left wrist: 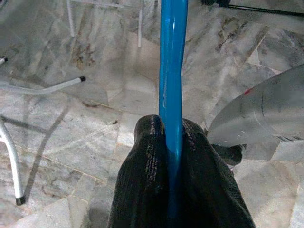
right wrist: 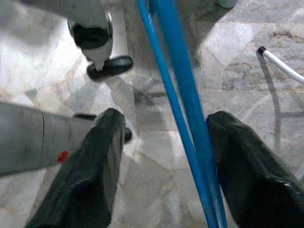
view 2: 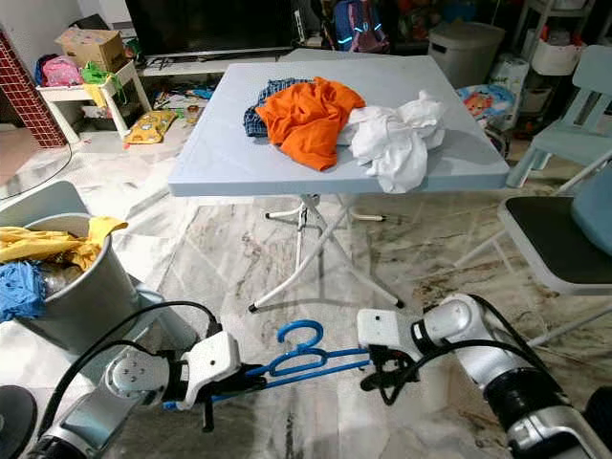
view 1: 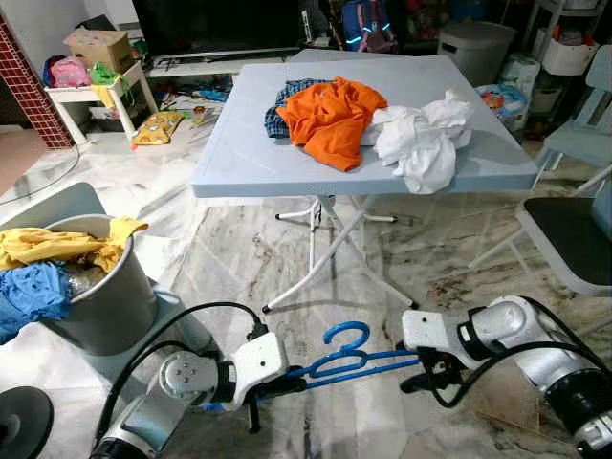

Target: Hang hanger

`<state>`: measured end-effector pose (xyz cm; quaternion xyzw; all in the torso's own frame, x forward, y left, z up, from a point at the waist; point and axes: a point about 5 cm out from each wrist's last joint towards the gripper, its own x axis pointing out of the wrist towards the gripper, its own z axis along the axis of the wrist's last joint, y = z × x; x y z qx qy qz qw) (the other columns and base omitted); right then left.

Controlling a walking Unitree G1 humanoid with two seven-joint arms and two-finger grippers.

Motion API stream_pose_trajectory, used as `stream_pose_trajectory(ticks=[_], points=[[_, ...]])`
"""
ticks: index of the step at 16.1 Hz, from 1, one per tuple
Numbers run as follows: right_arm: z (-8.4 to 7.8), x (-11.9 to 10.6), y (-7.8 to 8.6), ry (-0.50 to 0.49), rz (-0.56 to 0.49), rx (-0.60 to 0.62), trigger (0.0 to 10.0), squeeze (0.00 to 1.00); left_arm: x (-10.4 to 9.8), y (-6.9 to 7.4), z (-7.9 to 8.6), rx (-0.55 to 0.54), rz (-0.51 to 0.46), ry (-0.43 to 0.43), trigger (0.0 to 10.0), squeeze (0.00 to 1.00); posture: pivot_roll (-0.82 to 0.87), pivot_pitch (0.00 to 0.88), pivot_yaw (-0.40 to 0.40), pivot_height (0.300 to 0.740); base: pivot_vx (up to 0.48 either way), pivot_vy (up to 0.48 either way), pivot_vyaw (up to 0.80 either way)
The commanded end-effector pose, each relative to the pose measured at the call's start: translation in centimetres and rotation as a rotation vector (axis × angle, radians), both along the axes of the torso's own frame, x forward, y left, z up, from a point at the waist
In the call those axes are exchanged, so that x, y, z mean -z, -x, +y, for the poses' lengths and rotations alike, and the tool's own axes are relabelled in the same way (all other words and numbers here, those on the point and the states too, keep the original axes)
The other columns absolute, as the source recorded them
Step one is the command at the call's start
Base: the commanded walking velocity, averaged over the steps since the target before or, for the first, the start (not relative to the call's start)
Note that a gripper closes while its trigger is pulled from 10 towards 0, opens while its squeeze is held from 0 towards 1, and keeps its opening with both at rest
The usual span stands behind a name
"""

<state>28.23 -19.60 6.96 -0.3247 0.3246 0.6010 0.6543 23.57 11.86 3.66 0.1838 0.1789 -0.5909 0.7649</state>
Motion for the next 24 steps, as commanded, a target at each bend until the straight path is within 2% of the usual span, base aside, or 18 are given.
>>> stream_pose_trajectory(ticks=[1, 5, 18, 20, 21, 22, 24], points=[[0.6, -0.5, -0.4, -0.026, -0.017, 0.002, 0.0, 0.00, -0.2, -0.4, -0.1, 0.009, -0.024, -0.014, 10.0, 0.00, -0.19, 0.000, 0.069, 0.740, 0.000, 0.000, 0.00], [1.7, -0.2, -0.5, -0.053, -0.015, 0.021, 0.0, 0.00, 0.0, -0.6, -0.5, 0.008, -0.029, -0.010, 10.0, 0.00, -0.19, 0.000, 0.070, 0.740, 0.000, 0.000, 0.00], [1.3, 0.1, -0.7, -0.048, -0.032, 0.062, 0.0, 0.00, 0.3, -0.7, -0.2, -0.003, -0.035, -0.011, 10.0, 0.00, -0.19, 0.000, 0.067, 0.740, 0.000, 0.000, 0.00], [1.2, 0.2, -0.8, -0.031, -0.060, 0.057, 0.0, 0.00, 0.4, -0.7, -0.1, -0.014, -0.041, -0.009, 10.0, 0.00, -0.19, 0.000, 0.067, 0.740, 0.000, 0.000, 0.00], [1.2, 0.2, -0.9, -0.031, -0.069, 0.063, 0.0, 0.00, 0.3, -0.8, 0.0, -0.024, -0.042, -0.002, 10.0, 0.20, -0.19, 0.000, 0.068, 0.740, 0.000, 0.000, 0.00], [1.2, 0.2, -1.1, -0.027, -0.085, 0.069, 0.0, 0.00, 0.2, -1.0, 0.1, -0.046, -0.057, 0.013, 10.0, 1.00, -0.18, 0.000, 0.071, 0.740, 0.000, 0.000, 0.00], [1.3, 0.3, -1.5, -0.018, -0.128, 0.084, 0.0, 0.00, -0.5, -1.6, 0.3, -0.102, -0.127, 0.035, 10.0, 1.00, -0.18, 0.000, 0.072, 0.740, 0.000, 0.000, 0.00]])
